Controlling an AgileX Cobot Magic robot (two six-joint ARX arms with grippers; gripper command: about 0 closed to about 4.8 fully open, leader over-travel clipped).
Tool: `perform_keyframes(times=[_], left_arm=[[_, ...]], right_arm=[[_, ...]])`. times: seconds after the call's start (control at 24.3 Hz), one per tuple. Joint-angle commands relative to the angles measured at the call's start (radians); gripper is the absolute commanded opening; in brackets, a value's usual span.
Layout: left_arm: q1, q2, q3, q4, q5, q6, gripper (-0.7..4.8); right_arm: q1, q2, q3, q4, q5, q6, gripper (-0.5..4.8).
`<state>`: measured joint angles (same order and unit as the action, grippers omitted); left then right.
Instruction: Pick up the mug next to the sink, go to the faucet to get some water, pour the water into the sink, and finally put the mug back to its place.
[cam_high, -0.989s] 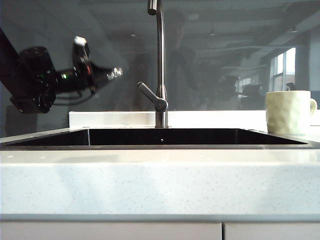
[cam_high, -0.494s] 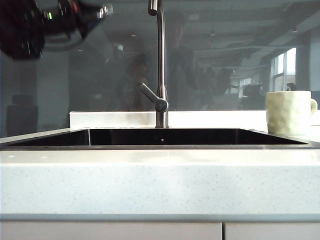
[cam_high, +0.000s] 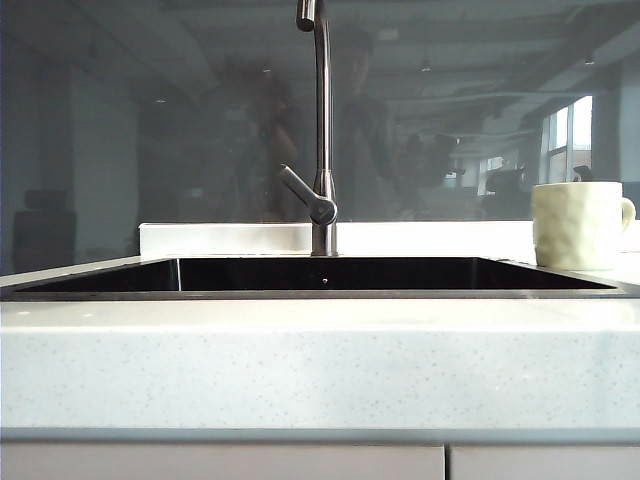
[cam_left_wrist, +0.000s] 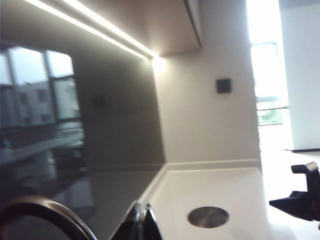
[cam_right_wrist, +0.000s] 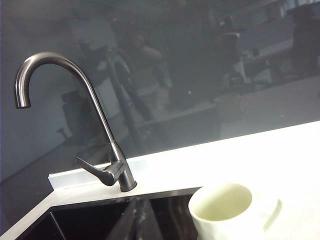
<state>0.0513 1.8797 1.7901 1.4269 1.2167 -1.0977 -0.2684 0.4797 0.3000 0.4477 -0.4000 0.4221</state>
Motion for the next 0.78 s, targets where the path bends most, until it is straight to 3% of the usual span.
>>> perform_keyframes(times=[0.04,0.16,0.29,0.33,0.41,0.45,0.58,0.78], left_arm=[[0.044,-0.145,-0.138,0.039,-0.053,0.079,0.01],[0.09,-0.301,-0.318,-0.069,-0.105,0.199,0.0],[0.125,-0.489,-0.529,-0.319,-0.193,0.473,-0.02],[0.128,-0.651,-0.673,-0.59,-0.297,0.736,-0.02],[0.121,-0.821,-0.794,-0.887,-0.407,0.98,-0.03],[0.111,-0.875,-0.833,-0.972,-0.451,1.048,-0.03],[0.06,-1.038,-0.965,-1.149,-0.629,1.147,-0.03],[-0.068,-1.389,-1.373,-1.185,-1.001,1.097,-0.03]], right_arm=[[0.031,-0.053,0.003,-0.113,0.063,-0.006,-0.06],[0.053,-0.094,0.003,-0.207,0.117,-0.007,-0.06],[0.071,-0.11,0.002,-0.248,0.153,-0.019,-0.06],[0.078,-0.108,0.002,-0.249,0.159,-0.07,-0.06],[0.09,-0.107,0.002,-0.249,0.157,-0.123,-0.06],[0.096,-0.107,0.002,-0.249,0.158,-0.129,-0.06],[0.112,-0.103,0.002,-0.253,0.163,-0.158,-0.06],[0.157,-0.091,0.002,-0.298,0.166,-0.166,-0.06]])
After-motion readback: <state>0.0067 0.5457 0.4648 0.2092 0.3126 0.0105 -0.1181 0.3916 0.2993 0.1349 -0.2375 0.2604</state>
